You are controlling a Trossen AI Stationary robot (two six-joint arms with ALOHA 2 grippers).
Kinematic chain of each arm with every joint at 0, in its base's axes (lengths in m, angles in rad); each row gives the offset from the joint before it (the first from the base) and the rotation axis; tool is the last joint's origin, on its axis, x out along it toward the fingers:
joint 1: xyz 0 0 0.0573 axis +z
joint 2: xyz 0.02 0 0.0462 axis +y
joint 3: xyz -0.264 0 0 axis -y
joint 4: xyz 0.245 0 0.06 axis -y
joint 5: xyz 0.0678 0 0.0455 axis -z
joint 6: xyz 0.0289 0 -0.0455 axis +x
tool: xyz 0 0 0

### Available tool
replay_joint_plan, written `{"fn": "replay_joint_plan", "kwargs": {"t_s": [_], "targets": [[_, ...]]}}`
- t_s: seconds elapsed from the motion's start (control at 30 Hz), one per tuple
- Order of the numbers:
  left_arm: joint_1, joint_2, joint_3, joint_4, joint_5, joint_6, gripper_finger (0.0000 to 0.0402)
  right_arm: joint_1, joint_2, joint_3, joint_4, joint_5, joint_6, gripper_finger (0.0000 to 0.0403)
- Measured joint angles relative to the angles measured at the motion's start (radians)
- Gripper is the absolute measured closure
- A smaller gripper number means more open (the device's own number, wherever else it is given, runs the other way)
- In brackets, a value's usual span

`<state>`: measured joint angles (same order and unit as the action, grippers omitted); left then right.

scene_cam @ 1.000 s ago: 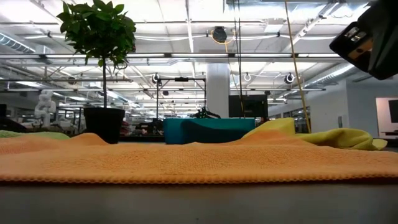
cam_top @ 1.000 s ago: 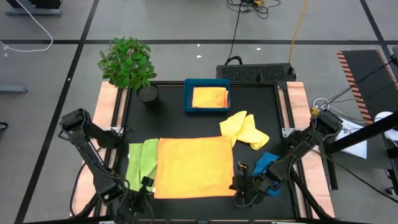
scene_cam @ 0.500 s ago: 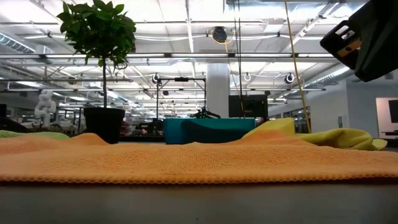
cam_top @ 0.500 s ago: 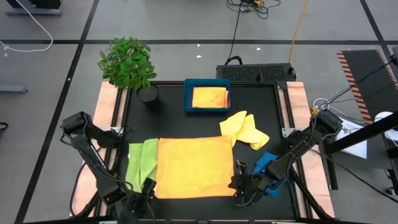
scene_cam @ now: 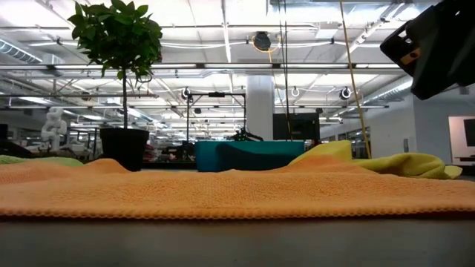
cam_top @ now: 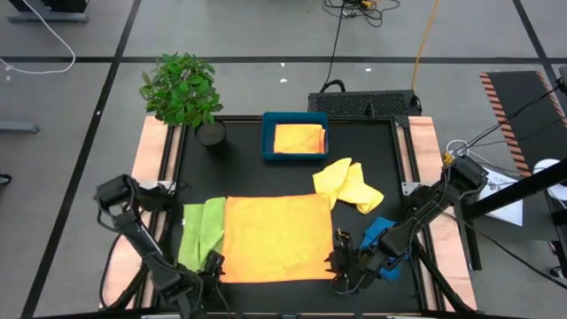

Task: Fold microfiber towels
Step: Fold the orange microfiber towel

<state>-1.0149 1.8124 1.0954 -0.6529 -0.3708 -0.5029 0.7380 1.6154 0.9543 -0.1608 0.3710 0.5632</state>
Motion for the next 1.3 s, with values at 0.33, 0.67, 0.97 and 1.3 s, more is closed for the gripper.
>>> {"fn": "replay_joint_plan", "kwargs": {"t_s": [0.33, 0.67, 0.97, 1.3], "targets": [[-0.002, 0.049, 0.003, -0.008, -0.03, 0.003, 0.0173, 0.005, 0.0, -0.047, -0.007, -0.006, -0.037, 0.0264], [-0.002, 0.053, 0.002, -0.008, -0.036, 0.044, 0.0264, 0.049, 0.0, -0.145, 0.029, -0.008, -0.165, 0.0264], [-0.001, 0.054, 0.0, -0.007, -0.027, 0.056, 0.0356, 0.104, 0.028, -0.145, 0.137, 0.047, -0.192, 0.0264], [0.0, 0.055, -0.001, -0.007, -0.018, 0.056, 0.0387, 0.115, 0.068, -0.145, 0.184, 0.05, -0.242, 0.0264]]}}
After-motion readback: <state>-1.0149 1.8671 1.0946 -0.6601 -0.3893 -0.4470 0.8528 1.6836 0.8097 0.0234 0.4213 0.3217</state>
